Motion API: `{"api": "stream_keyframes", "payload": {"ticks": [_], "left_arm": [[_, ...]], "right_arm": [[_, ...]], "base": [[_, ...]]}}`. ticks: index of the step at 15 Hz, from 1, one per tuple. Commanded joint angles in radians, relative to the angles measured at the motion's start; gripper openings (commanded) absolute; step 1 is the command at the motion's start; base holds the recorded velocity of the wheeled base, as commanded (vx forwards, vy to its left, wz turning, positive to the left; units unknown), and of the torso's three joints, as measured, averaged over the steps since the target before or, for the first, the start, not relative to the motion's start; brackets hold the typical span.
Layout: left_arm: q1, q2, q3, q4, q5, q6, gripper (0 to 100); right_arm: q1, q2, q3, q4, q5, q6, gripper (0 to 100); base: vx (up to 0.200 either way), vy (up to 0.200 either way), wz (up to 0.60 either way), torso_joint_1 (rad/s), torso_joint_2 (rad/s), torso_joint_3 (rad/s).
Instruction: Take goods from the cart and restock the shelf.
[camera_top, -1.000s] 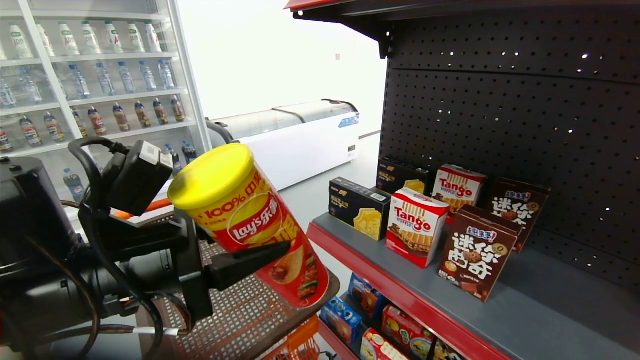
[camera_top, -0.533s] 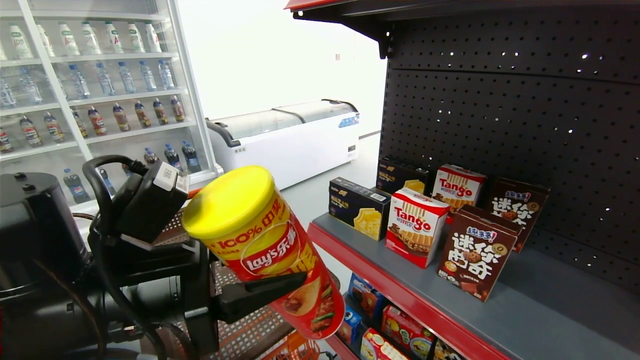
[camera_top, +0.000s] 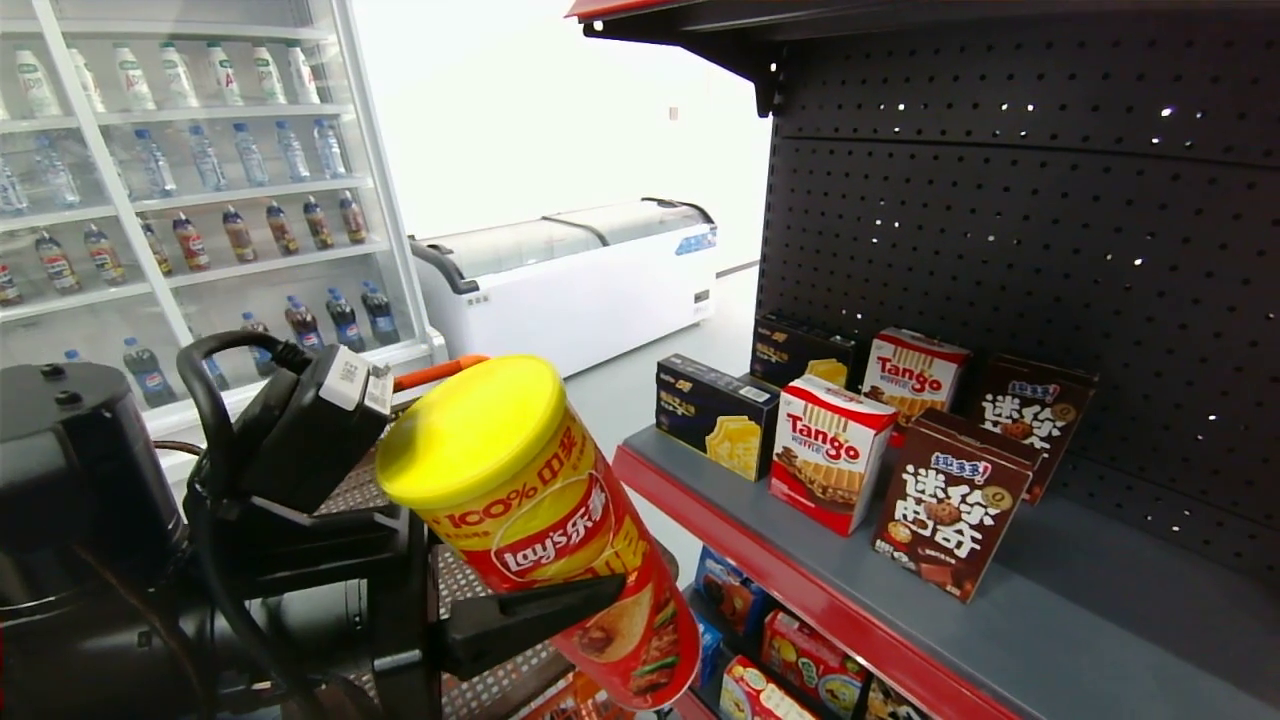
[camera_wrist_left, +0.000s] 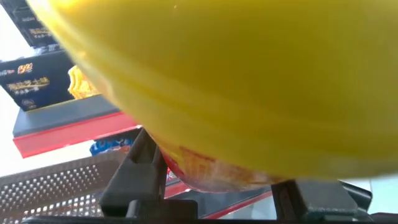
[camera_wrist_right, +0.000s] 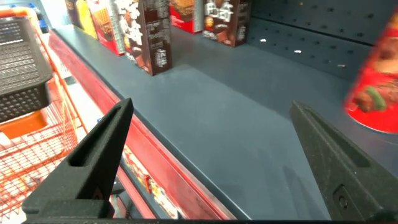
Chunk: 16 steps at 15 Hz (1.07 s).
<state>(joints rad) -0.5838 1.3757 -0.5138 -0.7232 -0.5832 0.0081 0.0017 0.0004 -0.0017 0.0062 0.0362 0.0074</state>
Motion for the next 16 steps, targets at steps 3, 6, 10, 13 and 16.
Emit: {"api": "stream_keyframes", "payload": {"ticks": [3, 6, 10, 13, 16], "left_arm": [[-0.002, 0.0, -0.002, -0.002, -0.001, 0.0, 0], [-0.021, -0.003, -0.012, -0.007, -0.001, 0.001, 0], [-0.077, -0.006, -0.022, -0.009, 0.0, 0.003, 0], [-0.077, -0.003, -0.023, -0.009, 0.0, 0.003, 0], [-0.076, -0.001, -0.023, -0.009, 0.0, 0.003, 0]], "right_arm": [[0.0, 0.001, 0.0, 0.0, 0.001, 0.0, 100], [0.0, 0.001, 0.0, 0.0, 0.001, -0.001, 100], [0.0, 0.001, 0.0, 0.0, 0.001, 0.0, 100], [0.0, 0.001, 0.0, 0.0, 0.001, -0.001, 100], [0.0, 0.001, 0.0, 0.0, 0.001, -0.001, 100]], "base": [[0.0, 0.0, -0.6, -0.002, 0.0, 0.004], [0.0, 0.0, -0.6, 0.001, 0.0, 0.004], [0.0, 0.0, -0.6, 0.002, 0.0, 0.001], [0.0, 0.0, -0.6, 0.006, 0.0, 0.002], [0.0, 0.0, -0.6, 0.001, 0.0, 0.001]]}}
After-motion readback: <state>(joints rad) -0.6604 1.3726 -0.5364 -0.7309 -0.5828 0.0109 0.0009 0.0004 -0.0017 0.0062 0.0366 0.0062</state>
